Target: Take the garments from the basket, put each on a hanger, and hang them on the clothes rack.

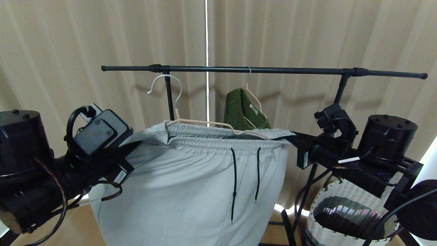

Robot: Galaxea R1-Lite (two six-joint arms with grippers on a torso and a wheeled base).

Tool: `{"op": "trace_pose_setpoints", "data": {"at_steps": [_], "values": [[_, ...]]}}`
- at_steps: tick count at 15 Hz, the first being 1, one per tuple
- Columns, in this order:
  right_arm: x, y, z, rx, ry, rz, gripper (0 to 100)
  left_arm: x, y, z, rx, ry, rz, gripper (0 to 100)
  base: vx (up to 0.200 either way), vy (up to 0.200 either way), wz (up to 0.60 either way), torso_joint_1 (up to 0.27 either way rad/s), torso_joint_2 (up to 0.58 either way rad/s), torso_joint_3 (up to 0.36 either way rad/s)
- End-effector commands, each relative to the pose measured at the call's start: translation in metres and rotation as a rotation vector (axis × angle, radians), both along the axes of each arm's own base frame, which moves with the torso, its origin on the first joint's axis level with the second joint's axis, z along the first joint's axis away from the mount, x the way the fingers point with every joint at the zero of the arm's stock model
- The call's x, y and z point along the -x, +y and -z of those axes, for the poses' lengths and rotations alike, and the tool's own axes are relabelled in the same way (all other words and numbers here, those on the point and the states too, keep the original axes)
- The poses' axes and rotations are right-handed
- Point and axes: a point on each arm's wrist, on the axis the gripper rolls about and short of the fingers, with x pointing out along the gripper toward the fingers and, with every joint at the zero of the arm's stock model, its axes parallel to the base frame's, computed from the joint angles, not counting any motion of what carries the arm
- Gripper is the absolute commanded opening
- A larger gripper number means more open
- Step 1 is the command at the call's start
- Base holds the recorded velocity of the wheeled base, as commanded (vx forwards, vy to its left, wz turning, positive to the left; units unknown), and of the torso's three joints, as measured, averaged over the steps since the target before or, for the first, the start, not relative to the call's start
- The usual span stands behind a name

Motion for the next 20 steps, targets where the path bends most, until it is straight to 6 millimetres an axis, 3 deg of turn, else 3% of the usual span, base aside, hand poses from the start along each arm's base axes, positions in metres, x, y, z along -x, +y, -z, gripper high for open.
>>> {"op": "trace_pose_setpoints", "data": {"at_steps": [1,6,13,20], "values": [[0.006,0.009,-0.009,-0.011,-0.029,-0.041,0,0.000,0.001,0.010,-0.047,0.030,0.006,0,0.000,0.000,0.00,0.000,0.00,0.000],[0.015,0.027,-0.025,-0.009,-0.023,-0.110,0,-0.003,-0.002,0.016,-0.106,0.038,0.022,0,0.000,0.000,0.00,0.000,0.00,0.000],[0.030,0.046,-0.021,-0.010,-0.015,-0.192,0,-0.005,-0.017,0.015,0.047,0.035,0.044,0,0.000,0.000,0.00,0.000,0.00,0.000],[0.035,0.052,-0.021,-0.010,-0.015,-0.220,0,-0.004,-0.019,0.014,0.071,0.038,0.045,0,0.000,0.000,0.00,0.000,0.00,0.000]]}}
